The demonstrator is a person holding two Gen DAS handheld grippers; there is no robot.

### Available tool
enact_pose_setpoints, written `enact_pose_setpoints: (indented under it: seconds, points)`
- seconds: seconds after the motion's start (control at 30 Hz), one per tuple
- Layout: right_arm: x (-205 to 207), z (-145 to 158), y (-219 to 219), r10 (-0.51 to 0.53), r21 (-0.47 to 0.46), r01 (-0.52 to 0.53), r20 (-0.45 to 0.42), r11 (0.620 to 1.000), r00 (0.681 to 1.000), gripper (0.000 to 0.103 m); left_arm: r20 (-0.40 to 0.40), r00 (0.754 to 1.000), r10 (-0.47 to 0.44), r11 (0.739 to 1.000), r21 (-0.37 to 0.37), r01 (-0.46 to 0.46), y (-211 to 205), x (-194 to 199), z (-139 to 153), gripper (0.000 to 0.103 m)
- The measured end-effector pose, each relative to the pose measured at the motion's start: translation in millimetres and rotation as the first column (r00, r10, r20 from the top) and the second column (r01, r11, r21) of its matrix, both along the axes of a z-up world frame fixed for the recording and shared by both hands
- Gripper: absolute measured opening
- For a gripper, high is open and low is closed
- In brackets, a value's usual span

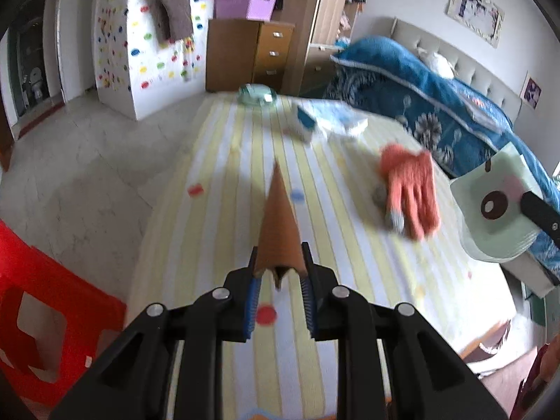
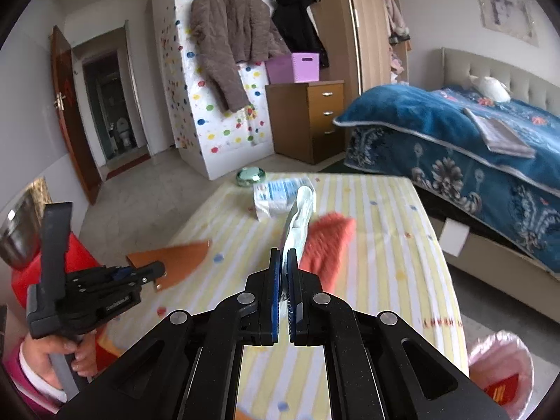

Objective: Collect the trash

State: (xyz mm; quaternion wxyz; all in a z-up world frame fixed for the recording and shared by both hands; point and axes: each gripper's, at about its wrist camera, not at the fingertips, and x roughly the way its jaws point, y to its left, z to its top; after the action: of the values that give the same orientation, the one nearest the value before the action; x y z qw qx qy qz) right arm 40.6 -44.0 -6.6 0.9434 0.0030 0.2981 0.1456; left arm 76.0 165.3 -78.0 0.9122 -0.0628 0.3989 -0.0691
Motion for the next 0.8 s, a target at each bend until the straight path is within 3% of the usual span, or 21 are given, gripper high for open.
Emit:
enact_pose_setpoints:
  seconds: [0.17,0.3,0.53,0.73,0.77,0.8]
  points:
    - [-8.3,-5.8,-12.8,-0.018,0.009,0.019,-0.018,1.000,1.000,0.003,-0.012,1.000,-0.011,1.000,0.023,0.012,-7.6,-3.7,-10.8,0.020]
    - [-13.0,-11.5,-22.0,-0.031,0.020,0.032,-0.020,0.999,0.999,0.003,0.001,1.000,0.022,0.999,0.024,-0.022,-3.5,-0.2,-10.2,0.032]
    - [-17.6,-20.1,-30.7,-0.039,0.028,0.039,-0.024,0.999,0.999,0.004,0.020,0.999,0.051,0.998,0.039,-0.052,-1.0,15.3,-9.8,0.043]
    - [-17.8,-22.6,-36.0,-0.048,0.032,0.049,-0.034,0.998,0.998,0.004,0.007,0.998,0.059,0.998,-0.012,-0.059,3.4,27.1,-10.0,0.043]
    - [-17.7,-23.3,-36.6,-0.051,0.032,0.053,-0.037,0.998,0.998,0.004,0.006,0.998,0.060,0.998,-0.011,-0.060,2.7,28.7,-9.8,0.040]
    - [-17.5,-24.4,-37.7,-0.054,0.031,0.056,-0.041,0.998,0.998,0.004,0.003,0.998,0.063,0.998,-0.009,-0.063,2.2,31.1,-9.9,0.028]
